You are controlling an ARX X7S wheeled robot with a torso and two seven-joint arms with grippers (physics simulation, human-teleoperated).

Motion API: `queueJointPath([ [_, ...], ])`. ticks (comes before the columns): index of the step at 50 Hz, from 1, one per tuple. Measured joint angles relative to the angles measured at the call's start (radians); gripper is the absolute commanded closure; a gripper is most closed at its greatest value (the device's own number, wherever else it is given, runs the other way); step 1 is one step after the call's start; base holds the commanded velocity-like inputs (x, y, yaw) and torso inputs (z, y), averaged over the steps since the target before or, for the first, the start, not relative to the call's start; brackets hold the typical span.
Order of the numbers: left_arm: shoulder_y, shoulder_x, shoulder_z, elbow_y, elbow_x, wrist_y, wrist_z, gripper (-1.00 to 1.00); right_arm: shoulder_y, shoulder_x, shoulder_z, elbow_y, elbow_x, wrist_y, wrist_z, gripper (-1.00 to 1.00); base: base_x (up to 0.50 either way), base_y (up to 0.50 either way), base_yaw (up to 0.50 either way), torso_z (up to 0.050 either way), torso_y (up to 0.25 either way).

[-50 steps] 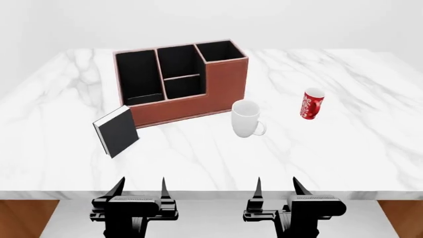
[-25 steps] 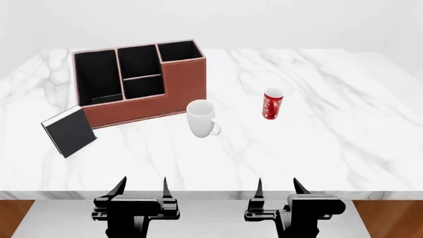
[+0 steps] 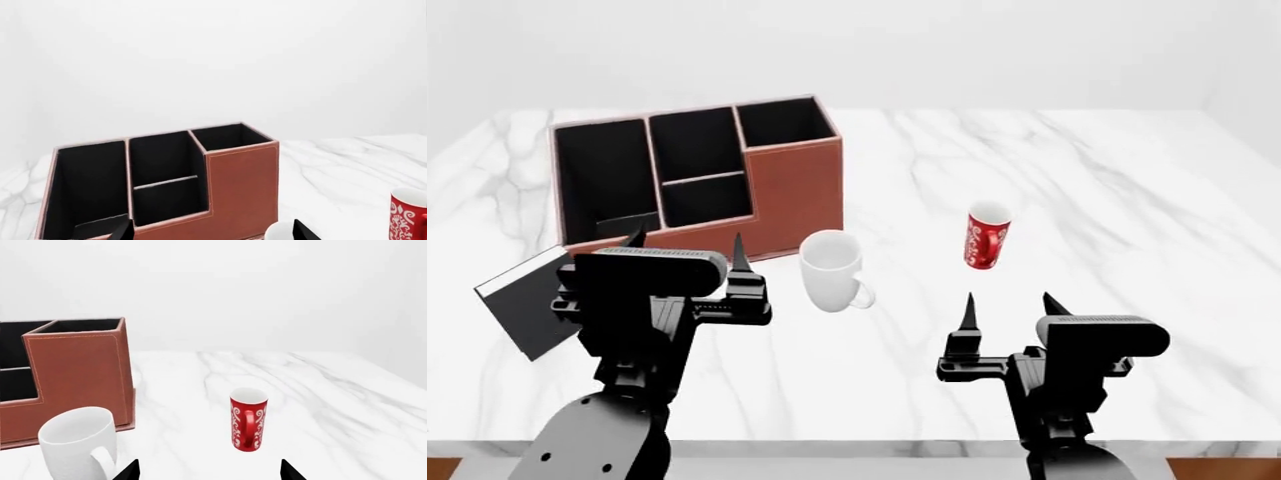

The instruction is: Pick up the red mug and place it to the right of the caddy.

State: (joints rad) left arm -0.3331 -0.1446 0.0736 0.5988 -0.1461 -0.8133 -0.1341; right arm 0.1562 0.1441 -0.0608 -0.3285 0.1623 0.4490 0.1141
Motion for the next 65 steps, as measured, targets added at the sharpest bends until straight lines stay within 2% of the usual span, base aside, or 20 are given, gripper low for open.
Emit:
queueJointPath([
  [12,-0.032,-0.014,0.004,0.043,-0.016,-0.065,-0.005,-1.0,0.013,0.011,0.0,-0.016,0.019,0.024,0.004,-1.0,0.5,0.0,0.0,0.0,0.0],
  [30,-0.04,-0.026,0.009,0.054,-0.028,-0.077,-0.014,-1.0,0.016,0.02,-0.009,-0.009,0.037,0.017,0.008,-1.0,0.5,0.0,0.0,0.0,0.001],
  [53,-0.035,-0.037,0.004,0.055,-0.047,-0.071,-0.023,-1.0,0.006,0.037,-0.024,-0.007,0.046,-0.016,0.012,-1.0,0.01,0.0,0.0,0.0,0.0],
  [65,-0.032,-0.042,0.0,0.058,-0.058,-0.069,-0.027,-1.0,-0.035,0.063,0.018,-0.023,0.064,-0.019,0.026,-1.0,0.0,0.0,0.0,0.0,0.0],
])
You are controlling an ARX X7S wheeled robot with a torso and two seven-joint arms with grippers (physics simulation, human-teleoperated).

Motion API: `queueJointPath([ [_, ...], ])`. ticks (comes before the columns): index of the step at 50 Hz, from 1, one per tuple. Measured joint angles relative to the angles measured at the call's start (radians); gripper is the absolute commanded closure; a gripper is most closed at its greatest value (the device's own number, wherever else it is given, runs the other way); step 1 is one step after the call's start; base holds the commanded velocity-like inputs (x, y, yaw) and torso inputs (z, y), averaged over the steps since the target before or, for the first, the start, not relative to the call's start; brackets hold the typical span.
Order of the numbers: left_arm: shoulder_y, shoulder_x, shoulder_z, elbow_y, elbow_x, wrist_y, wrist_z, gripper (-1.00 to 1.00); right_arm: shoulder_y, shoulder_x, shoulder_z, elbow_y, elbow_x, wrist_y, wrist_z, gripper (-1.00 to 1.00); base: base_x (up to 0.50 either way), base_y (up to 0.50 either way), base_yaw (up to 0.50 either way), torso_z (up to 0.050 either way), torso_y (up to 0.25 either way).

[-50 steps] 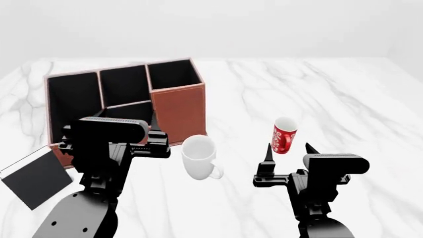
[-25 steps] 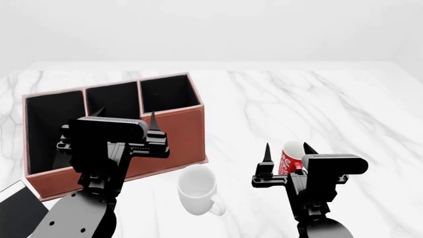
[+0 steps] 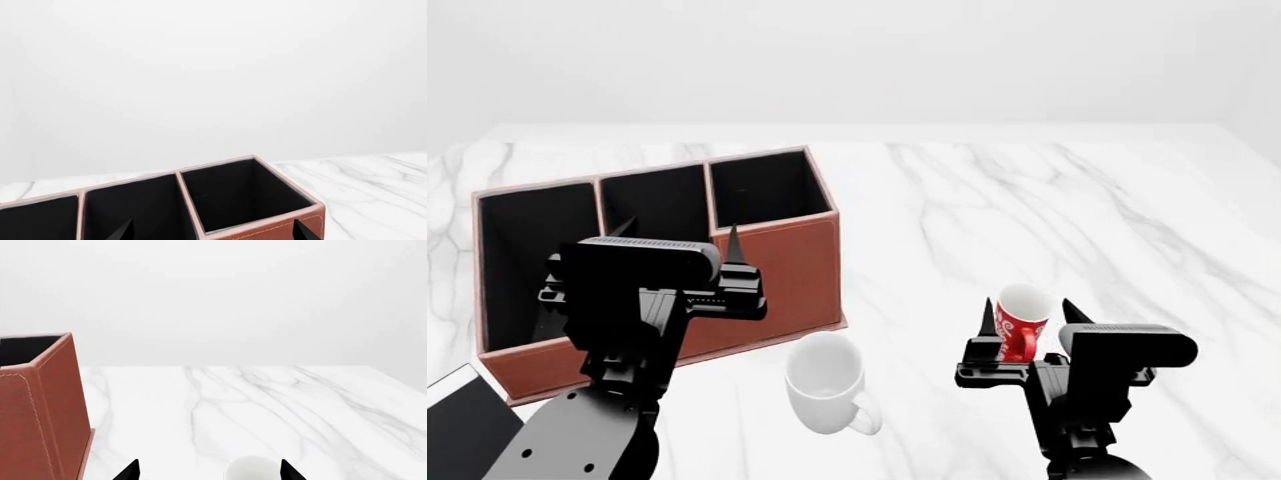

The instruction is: Pick up the red mug and place it to the right of the caddy.

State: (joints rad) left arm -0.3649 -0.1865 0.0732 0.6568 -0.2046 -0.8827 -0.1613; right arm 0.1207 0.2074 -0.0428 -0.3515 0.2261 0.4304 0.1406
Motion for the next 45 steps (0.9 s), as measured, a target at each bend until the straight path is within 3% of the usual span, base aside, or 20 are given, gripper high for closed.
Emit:
queueJointPath([
  [45,0.013,-0.018,-0.011,-0.014,-0.029,0.026,-0.018,-1.0,-0.145,0.024,0.035,0.116,0.046,-0.095,-0.02,-1.0,0.0,0.0,0.0,0.0,0.0],
])
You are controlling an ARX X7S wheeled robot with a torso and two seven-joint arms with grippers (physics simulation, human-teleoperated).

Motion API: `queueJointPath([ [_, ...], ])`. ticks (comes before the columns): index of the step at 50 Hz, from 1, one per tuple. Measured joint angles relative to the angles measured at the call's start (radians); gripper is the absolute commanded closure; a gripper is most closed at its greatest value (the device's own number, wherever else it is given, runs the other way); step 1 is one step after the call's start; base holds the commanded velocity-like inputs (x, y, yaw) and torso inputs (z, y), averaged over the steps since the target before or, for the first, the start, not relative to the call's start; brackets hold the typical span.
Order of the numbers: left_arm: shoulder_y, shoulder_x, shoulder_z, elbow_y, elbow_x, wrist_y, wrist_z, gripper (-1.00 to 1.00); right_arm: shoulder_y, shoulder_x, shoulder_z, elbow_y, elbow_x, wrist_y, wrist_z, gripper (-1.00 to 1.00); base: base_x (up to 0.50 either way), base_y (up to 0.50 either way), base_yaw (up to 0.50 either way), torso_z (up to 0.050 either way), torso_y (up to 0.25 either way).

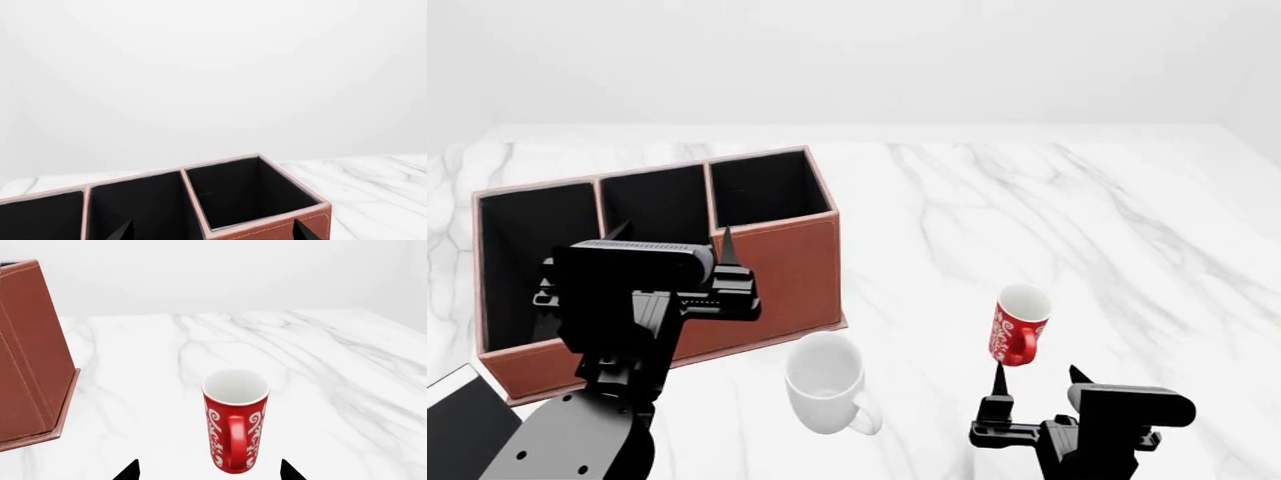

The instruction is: Pick up the red mug and place it to the right of the caddy.

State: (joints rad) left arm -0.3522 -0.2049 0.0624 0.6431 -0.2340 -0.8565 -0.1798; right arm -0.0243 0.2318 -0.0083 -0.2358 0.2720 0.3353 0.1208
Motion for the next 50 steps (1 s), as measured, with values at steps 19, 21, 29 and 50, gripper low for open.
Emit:
queueJointPath([
  [19,0.005,-0.007,-0.002,-0.006,-0.011,0.009,-0.008,-1.0,0.035,0.0,-0.003,0.079,0.003,-0.007,0.007,-1.0,0.0,0.0,0.0,0.0,0.0],
  [21,0.005,-0.008,-0.002,-0.007,-0.012,0.01,-0.009,-1.0,0.046,0.001,-0.003,0.092,0.003,-0.005,0.009,-1.0,0.0,0.0,0.0,0.0,0.0],
  [29,0.005,-0.01,-0.001,-0.011,-0.016,0.014,-0.012,-1.0,0.109,0.007,-0.01,0.165,-0.003,0.012,0.011,-1.0,0.0,0.0,0.0,0.0,0.0],
  [50,0.01,-0.017,0.0,-0.018,-0.027,0.025,-0.02,-1.0,0.238,0.013,-0.05,0.346,-0.029,0.025,0.0,-1.0,0.0,0.0,0.0,0.0,0.0],
])
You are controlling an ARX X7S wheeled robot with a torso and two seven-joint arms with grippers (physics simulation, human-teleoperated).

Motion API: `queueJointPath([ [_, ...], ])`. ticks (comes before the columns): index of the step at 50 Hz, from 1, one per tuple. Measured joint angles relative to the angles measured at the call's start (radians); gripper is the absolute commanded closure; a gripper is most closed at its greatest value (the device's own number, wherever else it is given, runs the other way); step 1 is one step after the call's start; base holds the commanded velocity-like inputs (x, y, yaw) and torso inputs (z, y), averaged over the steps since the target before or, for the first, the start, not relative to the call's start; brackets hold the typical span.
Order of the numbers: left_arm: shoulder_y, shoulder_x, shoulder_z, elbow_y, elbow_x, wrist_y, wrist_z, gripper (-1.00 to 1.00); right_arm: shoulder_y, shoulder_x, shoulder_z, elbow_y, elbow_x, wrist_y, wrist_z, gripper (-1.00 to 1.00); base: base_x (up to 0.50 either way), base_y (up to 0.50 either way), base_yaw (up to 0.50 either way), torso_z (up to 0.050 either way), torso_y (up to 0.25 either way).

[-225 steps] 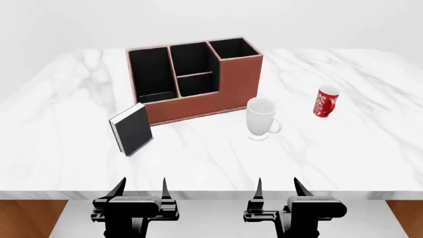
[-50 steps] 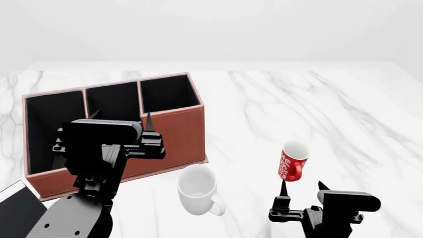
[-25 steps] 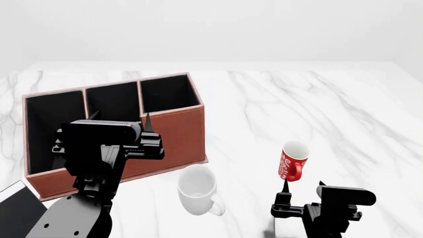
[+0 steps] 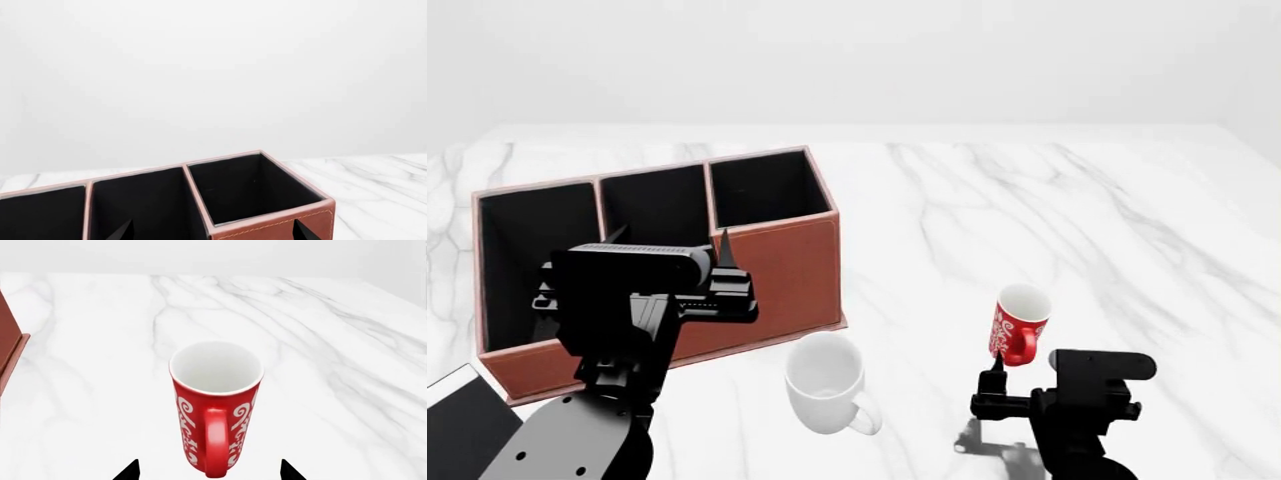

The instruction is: Pick up the red mug and place it to the right of the caddy.

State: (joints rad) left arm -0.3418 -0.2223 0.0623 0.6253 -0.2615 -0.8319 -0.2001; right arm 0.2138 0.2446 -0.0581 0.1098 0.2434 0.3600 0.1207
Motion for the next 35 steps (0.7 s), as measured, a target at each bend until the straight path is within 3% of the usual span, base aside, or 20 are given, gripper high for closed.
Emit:
queueJointPath([
  [13,0.0,-0.005,0.002,-0.001,-0.006,0.001,-0.007,-1.0,0.07,0.001,-0.013,0.08,-0.005,0.009,-0.004,-1.0,0.0,0.0,0.0,0.0,0.0],
  [14,0.0,-0.005,0.002,-0.001,-0.007,0.002,-0.008,-1.0,0.075,0.001,-0.015,0.087,-0.006,0.008,-0.005,1.0,0.0,0.0,0.0,0.0,0.0],
  [35,0.004,-0.012,0.007,-0.013,-0.015,0.015,-0.016,-1.0,0.107,0.005,-0.032,0.142,-0.029,-0.01,-0.005,1.0,0.0,0.0,0.0,0.0,0.0],
])
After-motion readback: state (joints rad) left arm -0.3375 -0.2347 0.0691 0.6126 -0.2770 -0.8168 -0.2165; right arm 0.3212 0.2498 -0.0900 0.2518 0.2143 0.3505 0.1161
